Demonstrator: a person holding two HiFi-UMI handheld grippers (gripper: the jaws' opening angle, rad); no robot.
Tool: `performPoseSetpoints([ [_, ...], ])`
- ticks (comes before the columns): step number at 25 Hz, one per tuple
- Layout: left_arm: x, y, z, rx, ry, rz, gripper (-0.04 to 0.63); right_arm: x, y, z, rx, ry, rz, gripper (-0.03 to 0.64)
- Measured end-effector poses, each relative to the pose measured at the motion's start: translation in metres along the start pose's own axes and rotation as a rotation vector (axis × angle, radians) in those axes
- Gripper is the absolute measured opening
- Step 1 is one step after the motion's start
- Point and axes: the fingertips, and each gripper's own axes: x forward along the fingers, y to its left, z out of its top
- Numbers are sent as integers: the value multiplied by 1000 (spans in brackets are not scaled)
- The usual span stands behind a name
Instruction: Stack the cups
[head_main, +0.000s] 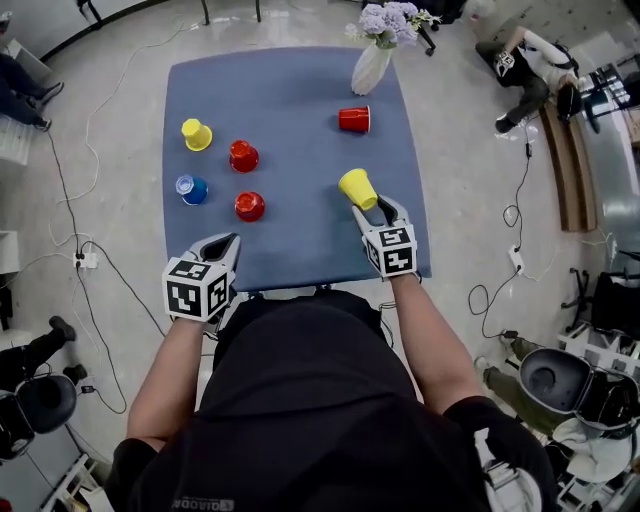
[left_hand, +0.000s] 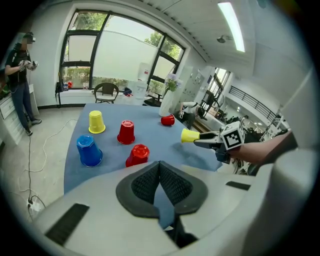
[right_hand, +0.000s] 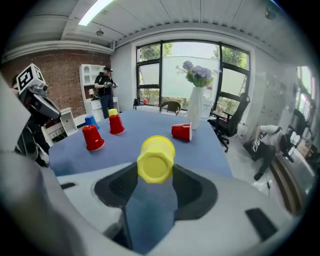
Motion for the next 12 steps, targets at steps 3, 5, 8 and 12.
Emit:
performPoseSetpoints([
  [3, -4, 10, 0, -16, -15, 11, 5, 6, 31, 16, -55, 32, 83, 219],
  [5, -7, 17, -1, -28, -23, 20, 5, 10, 55, 25, -99, 56, 136, 219],
  [8, -12, 27, -3, -43, -31, 30, 5, 18, 87, 35, -167, 87, 203, 219],
  [12, -17, 35, -8, -60, -34, 36, 5, 26, 117, 38, -246, 119, 259, 219],
])
